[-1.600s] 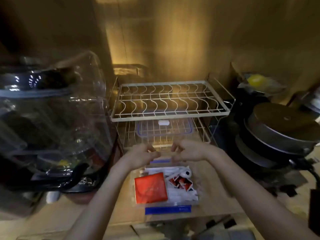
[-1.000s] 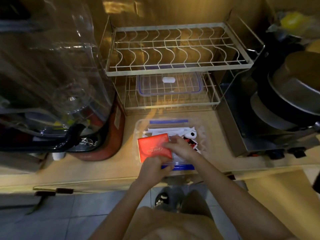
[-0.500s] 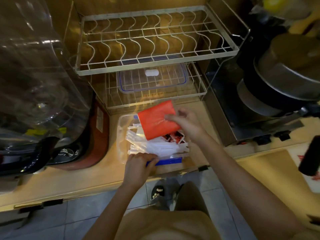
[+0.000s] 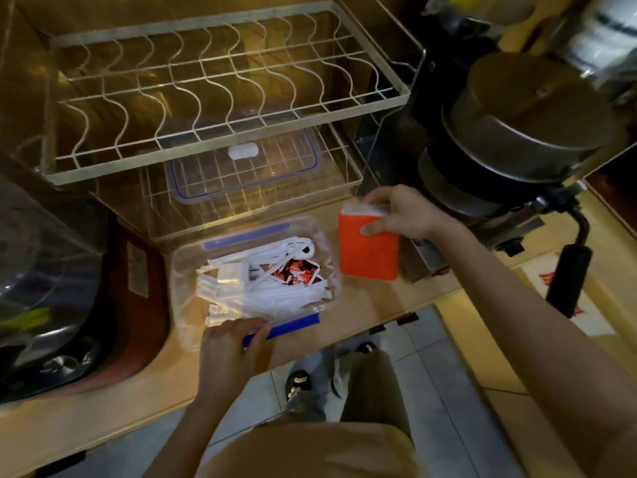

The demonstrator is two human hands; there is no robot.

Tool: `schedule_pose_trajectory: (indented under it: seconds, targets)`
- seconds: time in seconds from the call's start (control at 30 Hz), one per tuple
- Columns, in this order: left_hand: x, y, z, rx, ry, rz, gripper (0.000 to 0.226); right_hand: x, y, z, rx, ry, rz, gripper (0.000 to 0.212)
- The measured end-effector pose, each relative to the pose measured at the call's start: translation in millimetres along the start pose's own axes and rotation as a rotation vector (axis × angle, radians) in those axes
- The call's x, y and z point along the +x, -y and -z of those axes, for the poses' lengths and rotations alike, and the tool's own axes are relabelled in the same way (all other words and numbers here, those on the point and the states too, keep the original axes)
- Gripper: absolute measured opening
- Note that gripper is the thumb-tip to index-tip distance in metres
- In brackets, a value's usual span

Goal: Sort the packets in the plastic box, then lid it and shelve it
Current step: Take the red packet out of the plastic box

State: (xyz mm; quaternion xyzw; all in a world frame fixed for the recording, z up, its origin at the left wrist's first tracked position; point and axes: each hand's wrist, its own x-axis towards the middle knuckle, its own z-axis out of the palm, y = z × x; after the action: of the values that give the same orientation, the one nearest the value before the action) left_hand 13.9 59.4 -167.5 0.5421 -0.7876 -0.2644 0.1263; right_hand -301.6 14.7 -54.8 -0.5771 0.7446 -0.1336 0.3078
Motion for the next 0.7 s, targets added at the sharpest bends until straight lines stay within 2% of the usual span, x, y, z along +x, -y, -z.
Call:
schedule_pose_trajectory:
  seconds: [0.13,0.2,0.27,0.37,0.53,0.6,0.7]
  targets:
    - [7,-17,12,-0.003,0.056,-0.003,0.058,24,-20,-25,-0.063,0.286,-0.106,0.047]
    - [17,-24,14,0.035,0.139,-0.054,0.064,35,-28,-37,-0.033,0.336,-0.143,0.041]
    - [28,-29,10,0.053,0.247,-0.089,0.061,45,-32,-48,-0.003,0.329,-0.155,0.034]
    - [39,-38,0,0.034,0.384,-0.109,0.037,52,-38,-65,0.046,0.246,-0.162,0.027]
    - [42,-41,-14,0.128,0.382,-0.101,0.033,60,-43,-81,0.125,0.030,-0.197,0.020]
    - [42,-39,-15,0.164,0.381,-0.091,0.036,60,-36,-79,0.102,-0.065,-0.133,0.019]
    - [41,-41,-16,0.169,0.374,-0.095,0.036,49,-11,-75,0.070,-0.232,0.064,0.024]
